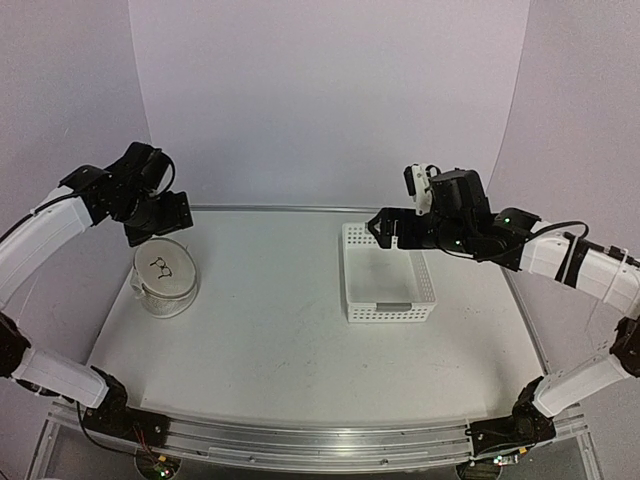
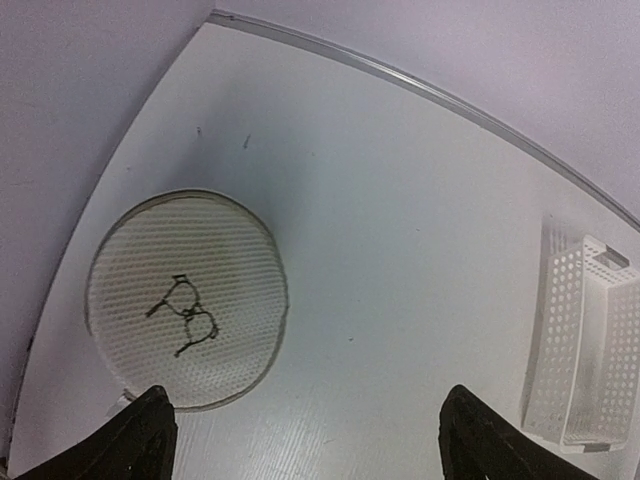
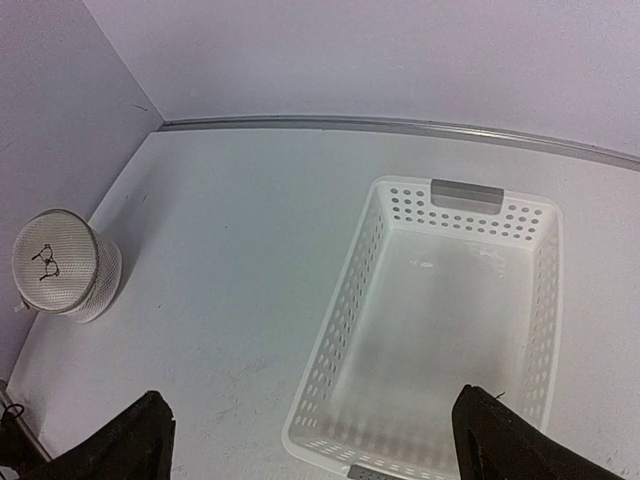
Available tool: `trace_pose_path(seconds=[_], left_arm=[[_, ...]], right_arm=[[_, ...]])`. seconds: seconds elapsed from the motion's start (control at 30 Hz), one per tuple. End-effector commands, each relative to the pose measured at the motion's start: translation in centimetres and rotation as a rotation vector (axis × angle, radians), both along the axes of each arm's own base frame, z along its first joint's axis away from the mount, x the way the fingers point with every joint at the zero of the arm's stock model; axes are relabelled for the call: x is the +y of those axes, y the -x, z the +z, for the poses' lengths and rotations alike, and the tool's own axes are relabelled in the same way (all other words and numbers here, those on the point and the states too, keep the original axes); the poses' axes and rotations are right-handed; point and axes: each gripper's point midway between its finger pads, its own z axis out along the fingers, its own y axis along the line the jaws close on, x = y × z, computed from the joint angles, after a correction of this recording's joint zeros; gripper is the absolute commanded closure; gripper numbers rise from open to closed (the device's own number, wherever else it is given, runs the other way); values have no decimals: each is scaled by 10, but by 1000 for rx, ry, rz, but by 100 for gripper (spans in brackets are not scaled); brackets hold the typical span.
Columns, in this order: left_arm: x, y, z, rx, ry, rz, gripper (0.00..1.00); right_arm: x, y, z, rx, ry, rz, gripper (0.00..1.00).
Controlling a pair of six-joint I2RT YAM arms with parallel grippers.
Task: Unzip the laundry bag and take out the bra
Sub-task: Pick up the laundry bag at the center of the board.
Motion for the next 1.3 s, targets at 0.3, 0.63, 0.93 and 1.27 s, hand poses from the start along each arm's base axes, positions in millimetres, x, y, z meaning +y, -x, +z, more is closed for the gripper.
trace_pose_path(seconds=[0.3, 0.63, 0.93, 1.27], left_arm=[[119, 37, -25, 57, -39, 223, 5], [141, 21, -64, 47, 69, 232, 10], [150, -12, -76, 67, 78, 216, 12], [146, -41, -84, 73, 106, 119, 26]], right_arm=[[37, -10, 31, -32, -85, 111, 2], [37, -8, 30, -27, -89, 115, 2], [31, -3, 30, -27, -95, 108, 2], [25, 0, 28, -32, -84, 97, 2]])
